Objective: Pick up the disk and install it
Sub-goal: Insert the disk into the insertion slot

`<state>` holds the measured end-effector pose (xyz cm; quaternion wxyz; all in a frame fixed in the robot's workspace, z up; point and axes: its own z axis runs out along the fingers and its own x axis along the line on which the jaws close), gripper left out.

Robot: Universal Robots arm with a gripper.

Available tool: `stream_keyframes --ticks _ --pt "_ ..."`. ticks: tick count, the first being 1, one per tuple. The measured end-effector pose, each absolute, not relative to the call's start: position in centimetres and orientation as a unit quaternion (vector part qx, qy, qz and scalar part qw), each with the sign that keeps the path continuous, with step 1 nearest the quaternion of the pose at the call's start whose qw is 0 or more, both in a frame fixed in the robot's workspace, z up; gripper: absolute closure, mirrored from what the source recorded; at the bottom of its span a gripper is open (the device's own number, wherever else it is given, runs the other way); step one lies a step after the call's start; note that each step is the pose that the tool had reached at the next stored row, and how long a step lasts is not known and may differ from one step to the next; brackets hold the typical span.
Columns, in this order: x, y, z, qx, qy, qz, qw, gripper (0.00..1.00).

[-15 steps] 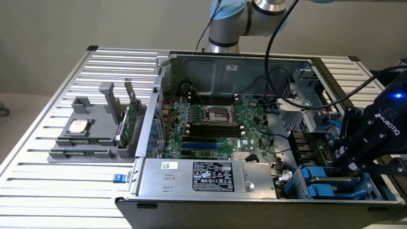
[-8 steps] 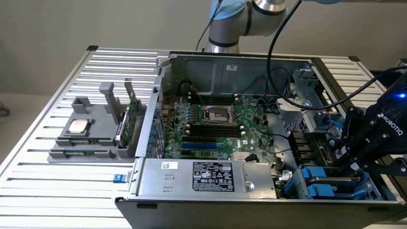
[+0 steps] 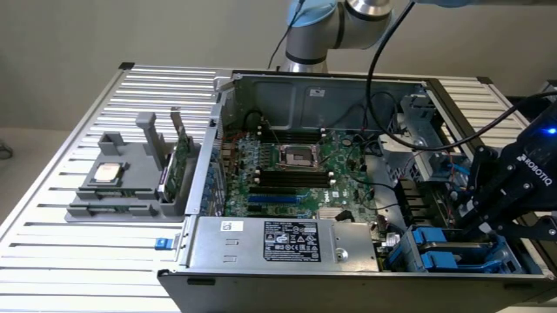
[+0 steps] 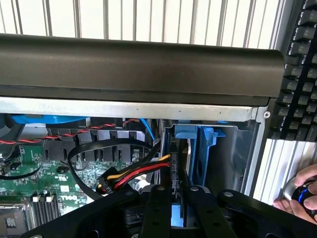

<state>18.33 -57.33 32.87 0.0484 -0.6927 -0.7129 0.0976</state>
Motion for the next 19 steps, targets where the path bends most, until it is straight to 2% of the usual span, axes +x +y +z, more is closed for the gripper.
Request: stream_keyframes --ticks 19 --pt "18.81 -57.55 32.78 -0.691 -0.712 0.11 0.062 0.83"
